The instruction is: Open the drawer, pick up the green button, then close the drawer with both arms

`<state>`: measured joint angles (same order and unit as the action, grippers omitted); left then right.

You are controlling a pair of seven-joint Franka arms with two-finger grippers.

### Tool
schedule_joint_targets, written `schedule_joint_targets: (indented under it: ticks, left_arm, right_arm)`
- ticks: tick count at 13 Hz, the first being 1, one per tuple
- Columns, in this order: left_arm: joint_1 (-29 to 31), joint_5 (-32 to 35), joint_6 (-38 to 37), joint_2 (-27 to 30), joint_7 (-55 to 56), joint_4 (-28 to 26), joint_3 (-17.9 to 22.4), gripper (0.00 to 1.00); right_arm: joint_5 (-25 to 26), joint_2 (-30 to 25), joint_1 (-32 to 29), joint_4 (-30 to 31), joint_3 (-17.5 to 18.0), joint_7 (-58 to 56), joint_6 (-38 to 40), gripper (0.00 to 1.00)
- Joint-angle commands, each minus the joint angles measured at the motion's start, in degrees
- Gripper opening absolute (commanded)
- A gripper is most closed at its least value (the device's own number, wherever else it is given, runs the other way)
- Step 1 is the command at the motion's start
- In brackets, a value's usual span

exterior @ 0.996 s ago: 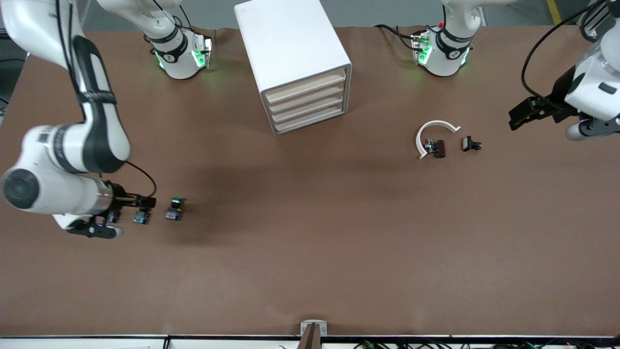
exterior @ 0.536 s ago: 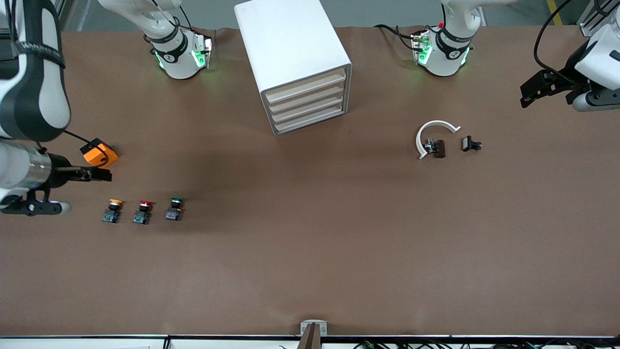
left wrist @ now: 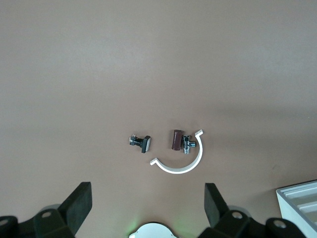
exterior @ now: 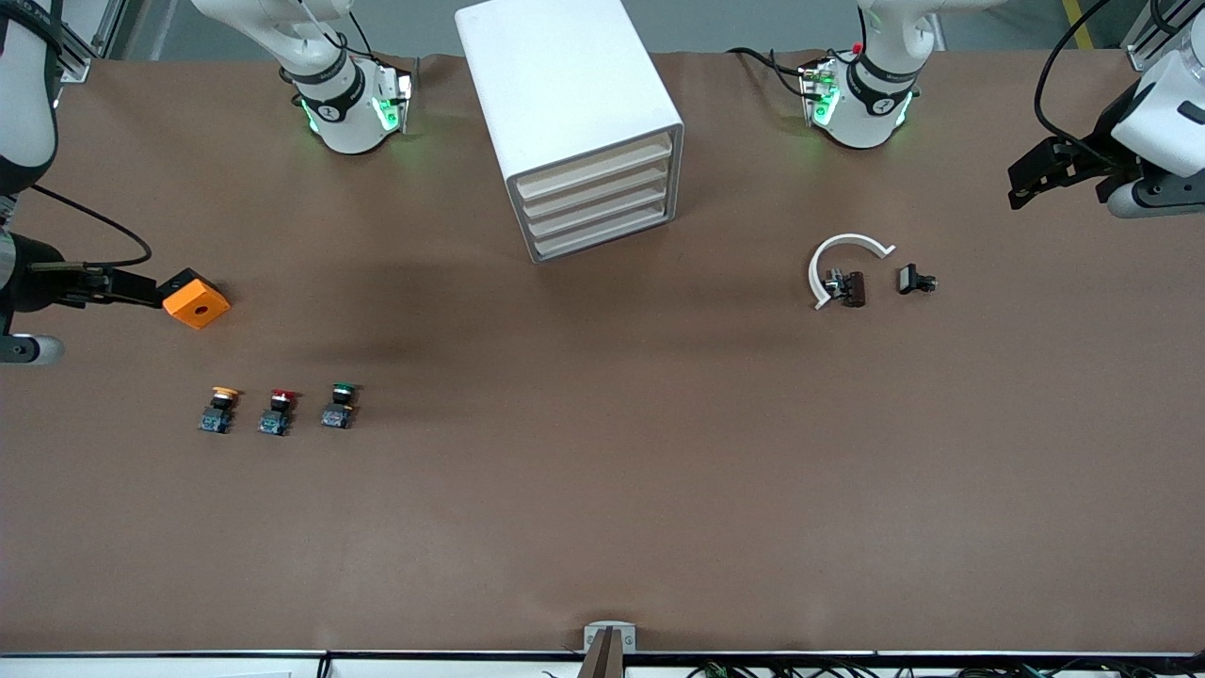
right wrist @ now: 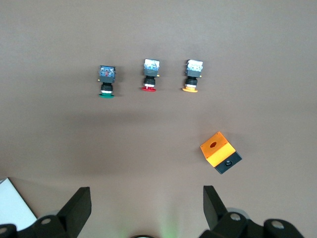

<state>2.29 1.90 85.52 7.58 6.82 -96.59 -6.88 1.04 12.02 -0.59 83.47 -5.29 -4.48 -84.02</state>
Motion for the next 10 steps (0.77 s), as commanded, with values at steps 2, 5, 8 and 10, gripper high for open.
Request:
schedule_joint_targets:
  ticks: [2, 5, 8, 10]
  left_arm:
    - [0.6, 0.0, 0.0, -0.4, -0.8, 0.7, 0.0, 1.0]
    - [1.2, -0.1, 0.2, -0.2, -0.8, 0.7, -0.1, 1.0]
    - [1.3, -0.1, 0.3, 0.1, -0.8, 0.6, 0.0, 1.0]
    - [1.5, -0.1, 0.3, 0.3, -0.8, 0.0, 0.0, 1.0]
  right_arm:
    - [0.5, 0.5, -1.3, -5.0, 0.6, -0.4, 3.5, 1.0]
    - [-0.1, -1.1, -1.1, -6.0, 0.8, -0.1, 5.5, 1.0]
    - [-0.1, -3.9, -1.4, -2.9, 0.8, -0.1, 4.9, 1.0]
    - [-0.1, -8.5, -1.3, 1.9, 0.7, -0.6, 1.5, 1.0]
